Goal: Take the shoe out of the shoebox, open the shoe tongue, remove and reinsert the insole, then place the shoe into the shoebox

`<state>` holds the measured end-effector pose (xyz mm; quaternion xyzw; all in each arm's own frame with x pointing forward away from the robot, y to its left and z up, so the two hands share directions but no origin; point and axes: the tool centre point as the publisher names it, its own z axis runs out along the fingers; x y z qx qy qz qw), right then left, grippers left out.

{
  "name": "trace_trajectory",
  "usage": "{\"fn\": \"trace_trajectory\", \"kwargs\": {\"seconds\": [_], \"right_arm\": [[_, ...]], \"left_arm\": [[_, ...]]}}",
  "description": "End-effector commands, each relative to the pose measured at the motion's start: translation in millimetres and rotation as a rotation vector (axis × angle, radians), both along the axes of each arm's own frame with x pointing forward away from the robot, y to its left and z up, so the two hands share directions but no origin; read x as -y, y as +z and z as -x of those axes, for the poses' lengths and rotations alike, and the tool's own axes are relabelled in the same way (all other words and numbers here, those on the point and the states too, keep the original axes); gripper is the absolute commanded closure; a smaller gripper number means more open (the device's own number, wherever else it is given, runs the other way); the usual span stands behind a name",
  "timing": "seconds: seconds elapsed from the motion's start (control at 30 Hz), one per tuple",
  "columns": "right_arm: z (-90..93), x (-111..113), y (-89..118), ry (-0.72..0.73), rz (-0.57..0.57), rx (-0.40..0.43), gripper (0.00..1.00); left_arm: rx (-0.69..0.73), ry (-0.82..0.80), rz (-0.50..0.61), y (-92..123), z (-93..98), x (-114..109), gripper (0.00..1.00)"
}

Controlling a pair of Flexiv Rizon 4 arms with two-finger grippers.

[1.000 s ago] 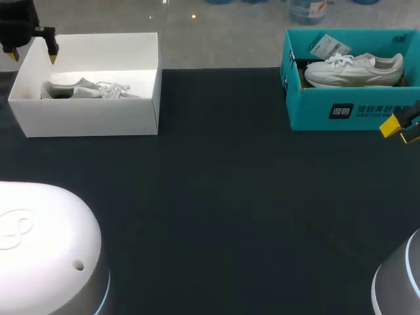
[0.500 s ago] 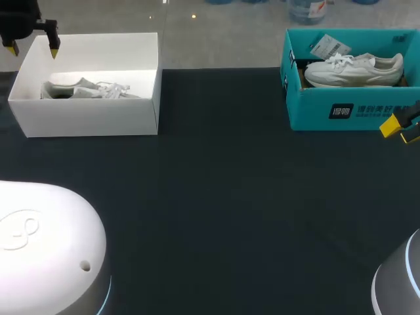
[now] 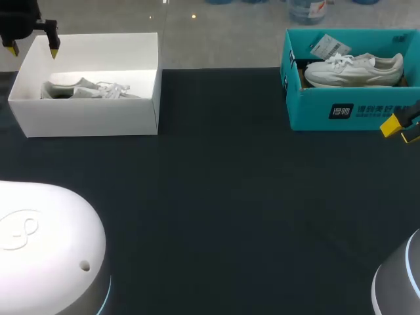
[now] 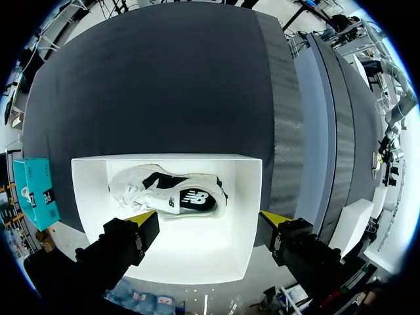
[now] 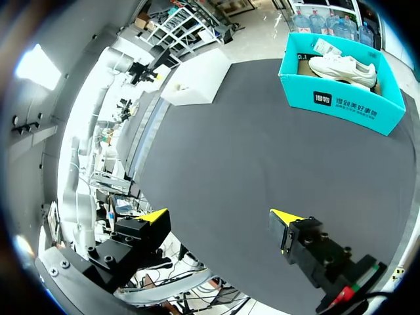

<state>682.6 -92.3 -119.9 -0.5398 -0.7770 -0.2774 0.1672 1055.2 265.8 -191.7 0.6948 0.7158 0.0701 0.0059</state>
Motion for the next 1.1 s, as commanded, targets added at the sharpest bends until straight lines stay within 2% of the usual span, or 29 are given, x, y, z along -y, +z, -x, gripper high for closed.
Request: {"fn": "trace_trajectory", "kwargs": {"seconds": [0.03,0.27,0.43,0.47,0.53,0.6,0.83,1.1], "right_arm": [[-18.3,23,9,-0.003,0.038,-0.038,0.00],[-60.3,58,7,-0.049,0.172,-0.119,0.00],[-93.6,86,-6,-0.082,0.243,-0.168,0.00],[-100.1,91,-9,-0.088,0.223,-0.166,0.00],[-113.8,101,-16,-0.123,0.287,-0.195,0.00],[-124.6,109,-22,-0.149,0.281,-0.198,0.00],[-149.2,115,-29,-0.252,0.385,-0.183,0.00],[-178.2,116,-50,-0.342,0.423,-0.257,0.00]], "left_arm": [[0.003,-0.001,-0.002,0,1.5,0,0.00],[0.003,-0.001,-0.002,0,1.5,0,0.00],[0.003,-0.001,-0.002,0,1.5,0,0.00],[0.003,-0.001,-0.002,0,1.5,0,0.00],[0.003,-0.001,-0.002,0,1.5,0,0.00],[0.003,-0.001,-0.002,0,1.5,0,0.00],[0.003,-0.001,-0.002,0,1.5,0,0.00],[0.003,-0.001,-0.002,0,1.5,0,0.00]]}}
